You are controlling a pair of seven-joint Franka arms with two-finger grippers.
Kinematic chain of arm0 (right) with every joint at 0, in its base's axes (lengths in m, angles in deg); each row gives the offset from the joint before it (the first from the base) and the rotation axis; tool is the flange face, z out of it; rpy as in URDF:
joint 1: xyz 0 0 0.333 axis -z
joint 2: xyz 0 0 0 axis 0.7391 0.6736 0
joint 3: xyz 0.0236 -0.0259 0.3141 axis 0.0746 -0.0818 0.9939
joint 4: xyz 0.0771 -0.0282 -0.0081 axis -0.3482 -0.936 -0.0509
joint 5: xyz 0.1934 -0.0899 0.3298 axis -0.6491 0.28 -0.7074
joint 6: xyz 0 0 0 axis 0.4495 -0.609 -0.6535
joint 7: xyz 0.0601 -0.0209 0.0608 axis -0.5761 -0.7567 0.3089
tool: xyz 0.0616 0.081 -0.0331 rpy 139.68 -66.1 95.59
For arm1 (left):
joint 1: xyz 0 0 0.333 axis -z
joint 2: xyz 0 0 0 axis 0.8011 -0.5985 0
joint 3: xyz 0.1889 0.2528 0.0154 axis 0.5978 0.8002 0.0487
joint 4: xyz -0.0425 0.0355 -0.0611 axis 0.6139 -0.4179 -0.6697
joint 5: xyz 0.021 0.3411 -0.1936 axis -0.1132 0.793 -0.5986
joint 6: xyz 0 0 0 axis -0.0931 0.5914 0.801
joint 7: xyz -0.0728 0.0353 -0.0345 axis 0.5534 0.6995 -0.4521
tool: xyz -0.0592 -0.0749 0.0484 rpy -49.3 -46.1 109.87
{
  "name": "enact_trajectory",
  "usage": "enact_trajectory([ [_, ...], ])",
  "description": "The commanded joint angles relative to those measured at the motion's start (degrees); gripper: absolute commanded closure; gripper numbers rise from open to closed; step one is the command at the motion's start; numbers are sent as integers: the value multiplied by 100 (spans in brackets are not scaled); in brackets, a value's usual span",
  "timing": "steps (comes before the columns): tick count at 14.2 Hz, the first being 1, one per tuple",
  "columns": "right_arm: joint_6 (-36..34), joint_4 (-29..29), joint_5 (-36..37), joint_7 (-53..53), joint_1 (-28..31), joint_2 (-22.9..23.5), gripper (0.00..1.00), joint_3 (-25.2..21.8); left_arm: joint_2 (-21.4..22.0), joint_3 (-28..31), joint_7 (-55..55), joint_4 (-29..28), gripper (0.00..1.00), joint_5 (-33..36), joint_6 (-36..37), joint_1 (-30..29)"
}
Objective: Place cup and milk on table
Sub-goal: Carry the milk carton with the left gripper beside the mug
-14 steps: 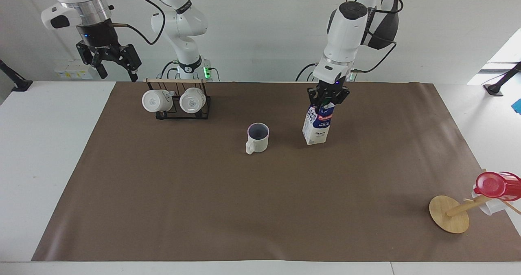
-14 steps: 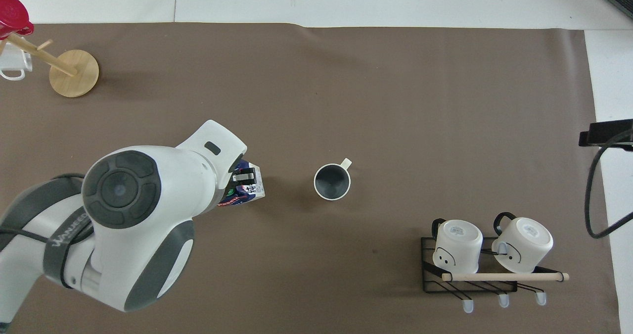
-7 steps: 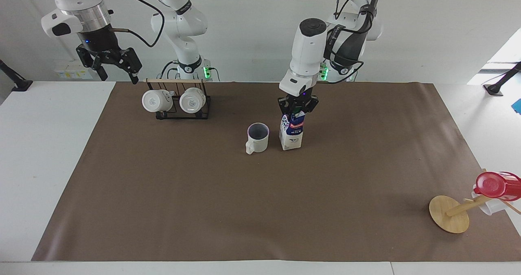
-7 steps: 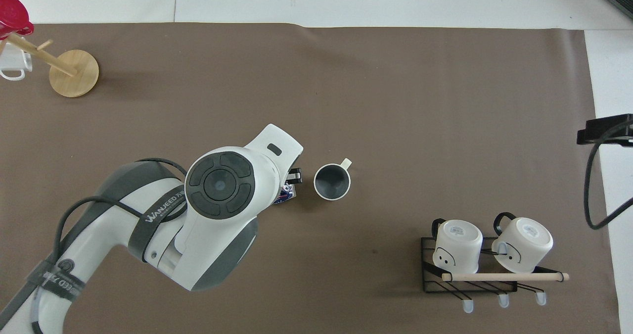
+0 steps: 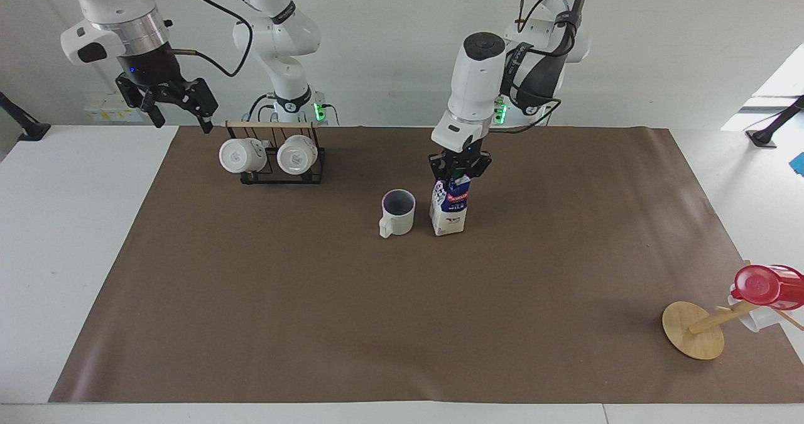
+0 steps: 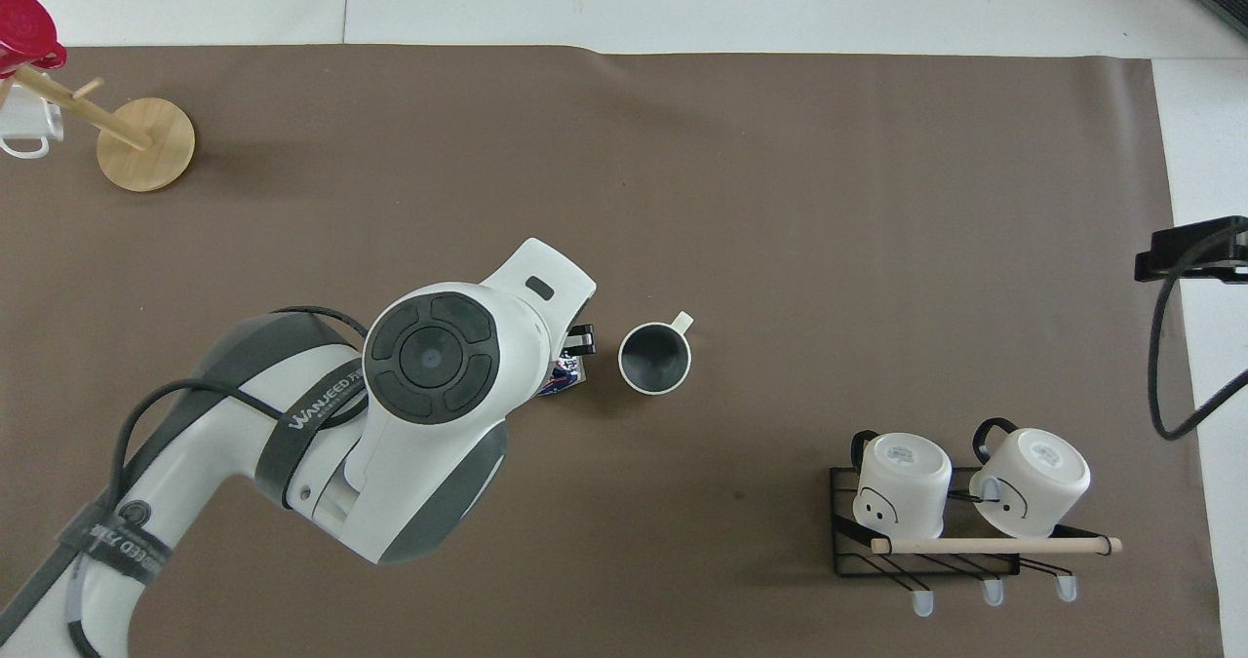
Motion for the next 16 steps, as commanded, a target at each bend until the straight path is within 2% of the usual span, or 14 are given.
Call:
enact_trajectory([
  [1, -542, 214, -53, 257, 110, -11, 0, 28, -45, 51, 88, 7, 65, 164, -59, 67],
  [5, -589, 180, -89, 292, 75, -2, 0, 19, -10, 51, 26, -134, 62, 217, -103, 58],
  [9, -519, 145, -18, 248, 40, -29, 0, 28, -10, 51, 0, -134, 52, 226, -94, 58],
  [10, -519, 119, -18, 240, 39, -37, 0, 28, -10, 51, 0, -134, 45, 226, -94, 67],
  [11, -519, 110, -18, 240, 39, -46, 0, 28, -10, 51, 0, -125, 31, 226, -86, 67],
  [12, -519, 101, -18, 240, 39, -46, 0, 28, -27, 51, 8, -82, 7, 226, -68, 67],
  [13, -519, 101, -18, 240, 39, -46, 0, 28, -28, 51, 43, -55, 0, 226, -85, 75],
  [16, -519, 101, -18, 240, 39, -46, 0, 28, 60, 51, -9, 85, 0, 156, 133, 14],
])
